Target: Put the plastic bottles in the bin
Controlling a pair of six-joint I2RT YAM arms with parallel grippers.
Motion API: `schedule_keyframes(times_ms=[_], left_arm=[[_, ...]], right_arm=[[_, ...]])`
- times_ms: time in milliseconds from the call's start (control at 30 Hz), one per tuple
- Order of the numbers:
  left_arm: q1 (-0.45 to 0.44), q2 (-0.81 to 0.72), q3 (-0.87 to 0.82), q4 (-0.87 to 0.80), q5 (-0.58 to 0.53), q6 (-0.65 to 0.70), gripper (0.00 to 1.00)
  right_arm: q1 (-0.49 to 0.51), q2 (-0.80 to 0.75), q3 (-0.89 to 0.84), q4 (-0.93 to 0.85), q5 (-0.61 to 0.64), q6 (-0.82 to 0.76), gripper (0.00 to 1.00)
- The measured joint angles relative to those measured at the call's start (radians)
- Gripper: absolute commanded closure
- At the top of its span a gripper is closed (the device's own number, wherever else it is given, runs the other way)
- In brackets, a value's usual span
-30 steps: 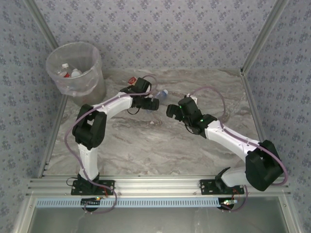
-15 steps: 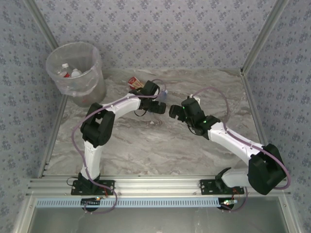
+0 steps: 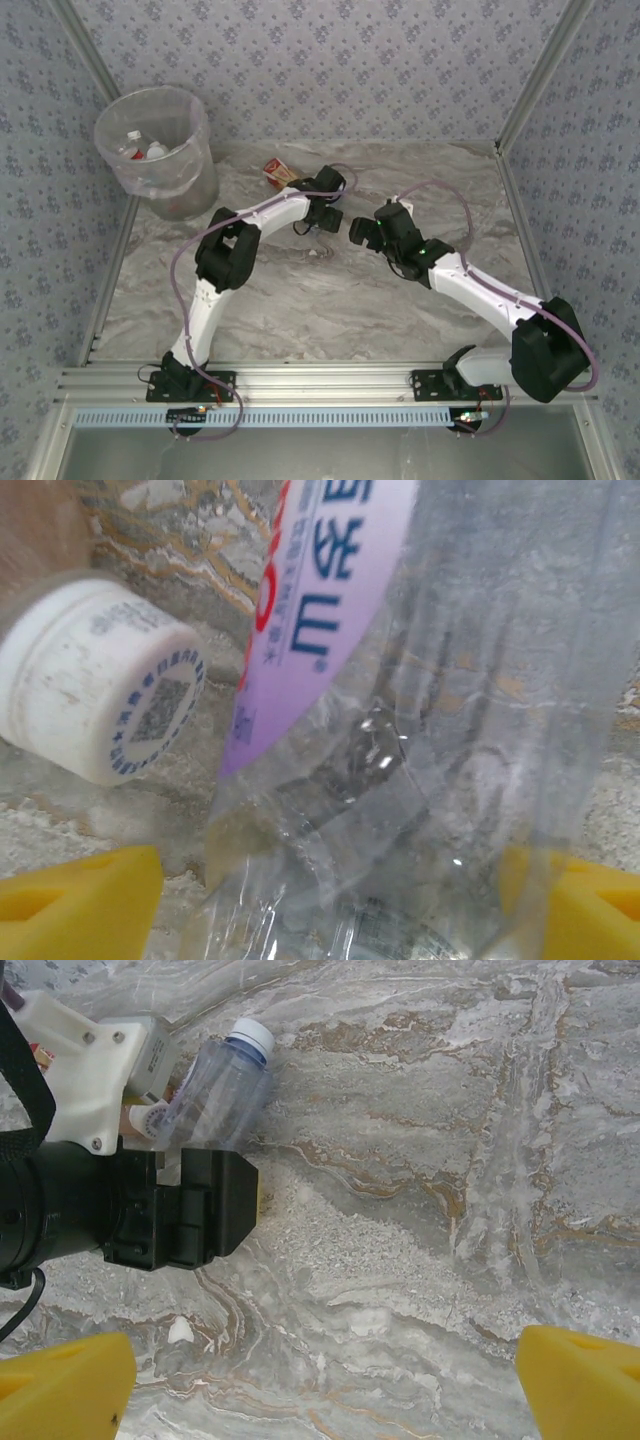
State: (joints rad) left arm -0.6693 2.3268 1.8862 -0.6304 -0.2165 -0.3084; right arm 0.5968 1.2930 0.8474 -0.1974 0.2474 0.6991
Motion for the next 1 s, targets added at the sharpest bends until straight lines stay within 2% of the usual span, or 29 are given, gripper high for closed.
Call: schedule_keyframes(times_ms=[233, 633, 1000], left_arm=[[-0.027, 0.059, 0.089, -0.002, -0.064, -0.031, 0.25], [-0.026, 0.073, 0.124, -0.005, -0.064, -0.033, 0.48], [-0.026, 0.039, 0.081, 0.017, -0.031, -0.039, 0.59]], right_arm=[[-0.002, -0.016, -0.005, -0.010, 0.001, 0.000, 0.00], [-0.012, -0.035, -0.019, -0.011, 0.007, -0.008, 0.00], [-0.015, -0.043, -0.019, -0.008, 0.004, -0.035, 0.00]])
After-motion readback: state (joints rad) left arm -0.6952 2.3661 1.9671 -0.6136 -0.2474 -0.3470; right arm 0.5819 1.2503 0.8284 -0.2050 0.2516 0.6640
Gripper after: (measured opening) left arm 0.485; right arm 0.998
